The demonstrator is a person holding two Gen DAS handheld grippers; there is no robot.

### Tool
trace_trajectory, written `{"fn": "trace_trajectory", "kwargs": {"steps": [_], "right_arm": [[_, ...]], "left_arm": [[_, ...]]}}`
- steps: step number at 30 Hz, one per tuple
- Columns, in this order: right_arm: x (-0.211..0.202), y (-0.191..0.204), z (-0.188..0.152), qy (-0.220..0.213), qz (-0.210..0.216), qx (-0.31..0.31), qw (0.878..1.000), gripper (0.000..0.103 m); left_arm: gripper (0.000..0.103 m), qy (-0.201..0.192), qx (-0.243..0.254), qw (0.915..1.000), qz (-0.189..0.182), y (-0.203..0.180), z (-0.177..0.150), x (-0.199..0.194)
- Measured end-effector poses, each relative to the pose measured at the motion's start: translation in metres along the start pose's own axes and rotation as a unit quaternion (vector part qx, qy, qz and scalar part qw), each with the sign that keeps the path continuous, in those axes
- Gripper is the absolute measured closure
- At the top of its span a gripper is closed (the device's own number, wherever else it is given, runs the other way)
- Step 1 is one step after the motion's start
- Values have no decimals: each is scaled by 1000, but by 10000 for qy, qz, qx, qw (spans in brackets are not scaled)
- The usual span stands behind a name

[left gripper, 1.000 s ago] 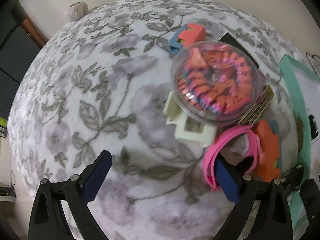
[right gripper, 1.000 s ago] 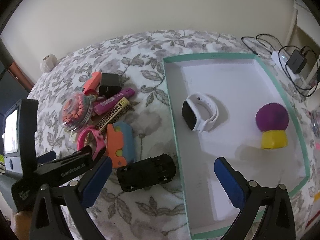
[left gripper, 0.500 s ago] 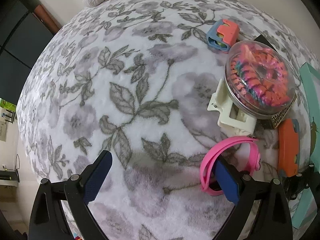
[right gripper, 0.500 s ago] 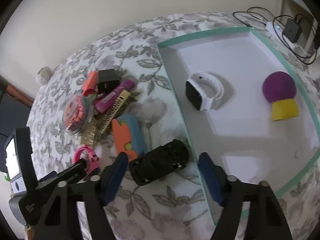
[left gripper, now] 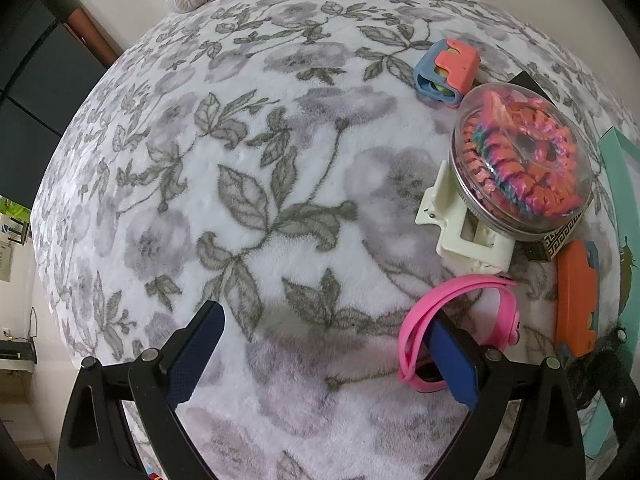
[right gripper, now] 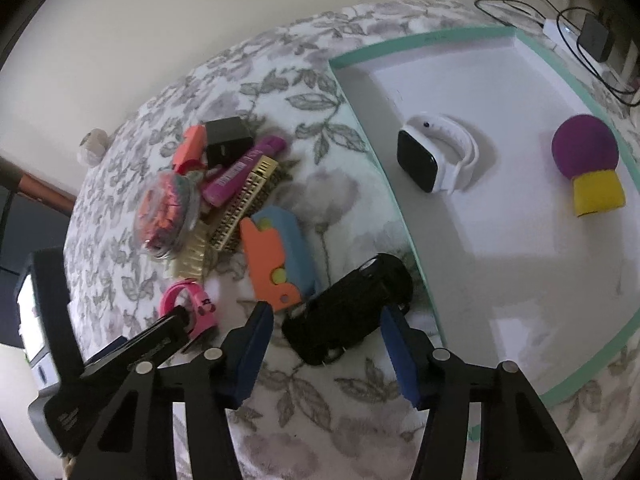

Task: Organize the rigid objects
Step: 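Grasp the pink watch band with the left tool while the right tool grasps the black toy car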

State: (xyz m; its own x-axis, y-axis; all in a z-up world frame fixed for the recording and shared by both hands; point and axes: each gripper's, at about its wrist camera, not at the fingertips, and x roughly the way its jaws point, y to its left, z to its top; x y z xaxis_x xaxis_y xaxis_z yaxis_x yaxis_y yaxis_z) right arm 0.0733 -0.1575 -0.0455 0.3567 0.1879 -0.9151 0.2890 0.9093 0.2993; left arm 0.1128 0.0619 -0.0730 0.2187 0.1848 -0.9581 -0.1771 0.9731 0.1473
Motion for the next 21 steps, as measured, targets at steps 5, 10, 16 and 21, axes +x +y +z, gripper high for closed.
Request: {"fn": "trace_trajectory", "kwargs": {"steps": [5,10,16,21], "right_arm": [[6,-5,1,6,-89,117,9999,53],[7,-8,-2,184,-203,-44,9996,65],[10,-4,-6,384,-300,-421,9979,66],[11,3,-8,486,-415,-841,9944,66]], "left_arm": [[5,-12,24,10000,-5,1,0,1],[5,-9,17,10000,-3,1,0,1],[26,6,75,9995,-296,-3,0,-2],[32,105,-43,9984,-557,2,2,0]]}}
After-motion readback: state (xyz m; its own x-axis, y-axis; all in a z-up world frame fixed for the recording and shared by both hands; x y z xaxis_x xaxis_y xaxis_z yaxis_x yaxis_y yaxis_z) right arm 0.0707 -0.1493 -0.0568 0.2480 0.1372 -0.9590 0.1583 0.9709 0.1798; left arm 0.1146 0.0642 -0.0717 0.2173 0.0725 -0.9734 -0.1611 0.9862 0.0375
